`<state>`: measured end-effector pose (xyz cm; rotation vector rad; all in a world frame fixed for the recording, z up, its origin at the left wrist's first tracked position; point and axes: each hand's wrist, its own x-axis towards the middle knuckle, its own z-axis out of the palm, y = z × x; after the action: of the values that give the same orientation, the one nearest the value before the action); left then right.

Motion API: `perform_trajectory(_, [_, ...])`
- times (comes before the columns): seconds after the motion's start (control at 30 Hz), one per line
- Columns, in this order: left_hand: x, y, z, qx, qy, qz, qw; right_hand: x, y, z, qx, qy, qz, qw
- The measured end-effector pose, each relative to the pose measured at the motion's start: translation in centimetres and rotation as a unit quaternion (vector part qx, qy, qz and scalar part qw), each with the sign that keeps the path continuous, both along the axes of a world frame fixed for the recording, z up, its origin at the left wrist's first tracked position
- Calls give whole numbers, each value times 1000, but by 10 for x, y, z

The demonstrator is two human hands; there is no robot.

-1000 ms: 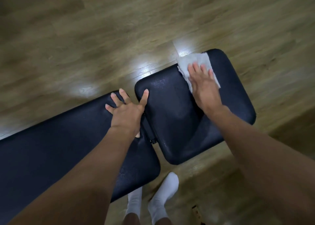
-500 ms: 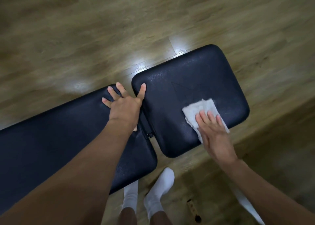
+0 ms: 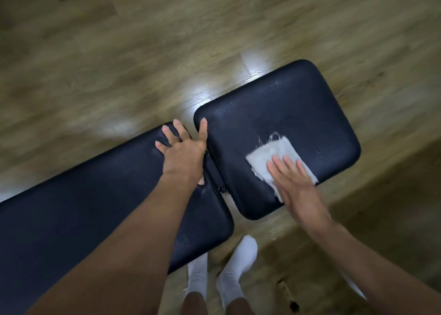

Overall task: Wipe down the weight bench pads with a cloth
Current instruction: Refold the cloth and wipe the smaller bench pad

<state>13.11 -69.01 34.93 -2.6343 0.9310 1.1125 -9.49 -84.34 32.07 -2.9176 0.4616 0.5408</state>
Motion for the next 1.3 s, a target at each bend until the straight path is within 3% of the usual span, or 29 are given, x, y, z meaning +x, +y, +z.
perform_trajectory(0.1, [-2,-1,-2,2,-4,-7,1000,-20,13,8,28,14,-20,999])
perform_trajectory(0.3, [1,-4,-7,1,2,3,1000,148,4,-16,4,-37,-55,998])
perform_trajectory(0.4, [1,-3,-4,2,7,10,1000,180,-1,-20,14,-47,-58,997])
perform_trajectory(0.67, [-2,1,-3,-9,8,14,1000,-1,48,12,47,-21,-43,998])
perform_trajectory(0.73, [-3,0,-3,-10,-2,15,1000,-13,56,11,51,-10,-46,998])
perform_trajectory(1.07, [3,2,-4,-18,12,29,999,209,26,-22,-24,-55,-48,997])
perform_trajectory(1.13, [2,6,-3,-21,14,36,999,186,29,-22,-18,-72,-39,996])
perform_trajectory(1.3, [1,16,-5,-40,3,27,999,27,70,-2,41,-68,-63,995])
